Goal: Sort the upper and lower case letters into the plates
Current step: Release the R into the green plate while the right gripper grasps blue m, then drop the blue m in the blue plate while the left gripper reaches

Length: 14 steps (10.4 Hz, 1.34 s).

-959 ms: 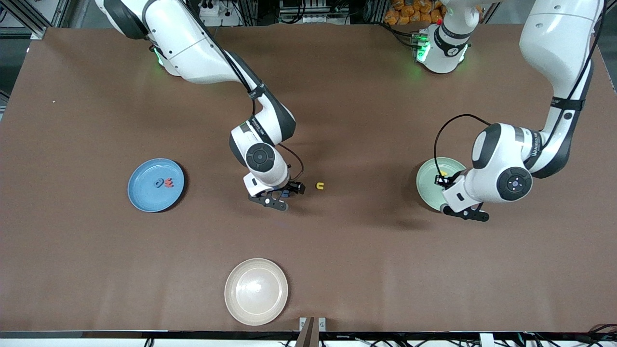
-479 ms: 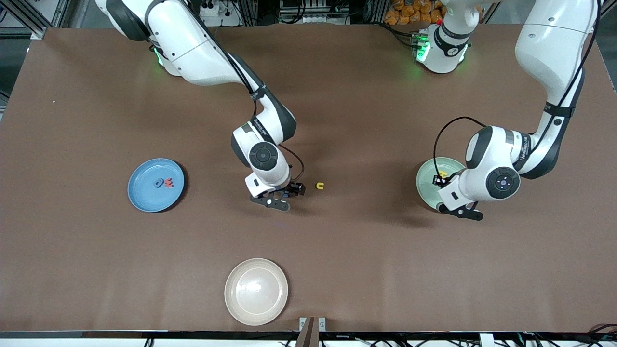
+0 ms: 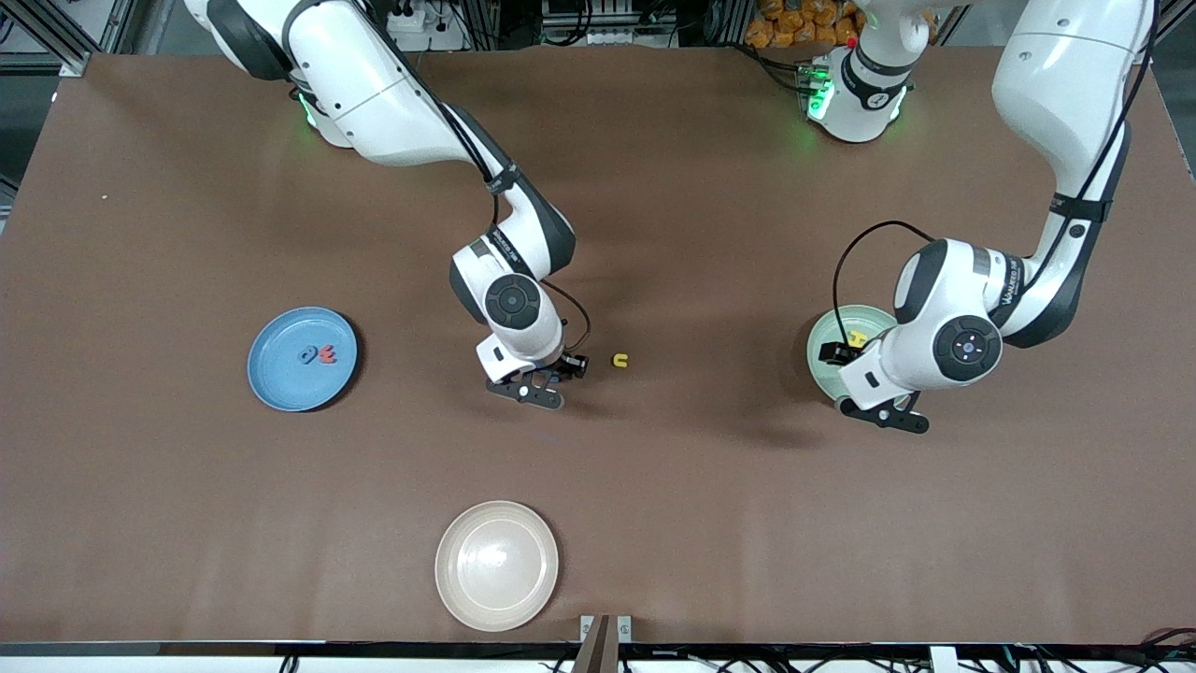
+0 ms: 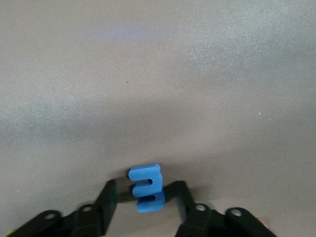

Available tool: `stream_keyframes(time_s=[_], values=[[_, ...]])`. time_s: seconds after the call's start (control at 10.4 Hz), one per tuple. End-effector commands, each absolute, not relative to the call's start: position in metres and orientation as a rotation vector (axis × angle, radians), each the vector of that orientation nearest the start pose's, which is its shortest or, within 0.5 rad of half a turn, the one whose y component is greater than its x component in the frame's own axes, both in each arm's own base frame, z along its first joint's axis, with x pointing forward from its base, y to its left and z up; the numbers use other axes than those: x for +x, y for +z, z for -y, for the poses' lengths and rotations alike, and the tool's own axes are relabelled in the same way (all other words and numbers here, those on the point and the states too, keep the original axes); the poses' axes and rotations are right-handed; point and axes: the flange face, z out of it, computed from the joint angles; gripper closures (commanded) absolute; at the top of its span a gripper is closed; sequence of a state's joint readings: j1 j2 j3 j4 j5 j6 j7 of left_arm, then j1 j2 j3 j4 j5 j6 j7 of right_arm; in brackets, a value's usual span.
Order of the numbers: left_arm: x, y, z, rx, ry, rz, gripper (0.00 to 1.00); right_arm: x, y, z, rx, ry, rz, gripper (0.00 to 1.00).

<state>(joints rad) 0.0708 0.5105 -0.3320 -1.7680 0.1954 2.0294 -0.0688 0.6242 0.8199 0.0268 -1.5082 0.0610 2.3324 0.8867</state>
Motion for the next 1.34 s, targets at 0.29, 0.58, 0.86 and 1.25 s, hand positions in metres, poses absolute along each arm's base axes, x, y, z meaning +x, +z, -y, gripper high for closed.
stream_keyframes(time_s=[0.29, 0.58, 0.86, 1.25], values=[[0.615, 0.336, 0.204, -3.087, 0.308, -0.276, 0.00, 0.575, 0.184, -0.431, -3.050, 0.031, -0.448, 1.00], [0.599, 0.357, 0.257, -3.106, 0.261, -0.251, 0.00, 0.586, 0.205, -0.430, -3.016, 0.014, -0.480, 1.00], [0.585, 0.365, 0.299, -3.121, 0.221, -0.235, 0.00, 0.617, 0.245, -0.378, -2.992, 0.092, -0.587, 1.00], [0.568, 0.362, 0.362, -3.183, 0.061, -0.376, 0.00, 0.646, 0.301, -0.276, -2.941, 0.307, -0.574, 1.00]])
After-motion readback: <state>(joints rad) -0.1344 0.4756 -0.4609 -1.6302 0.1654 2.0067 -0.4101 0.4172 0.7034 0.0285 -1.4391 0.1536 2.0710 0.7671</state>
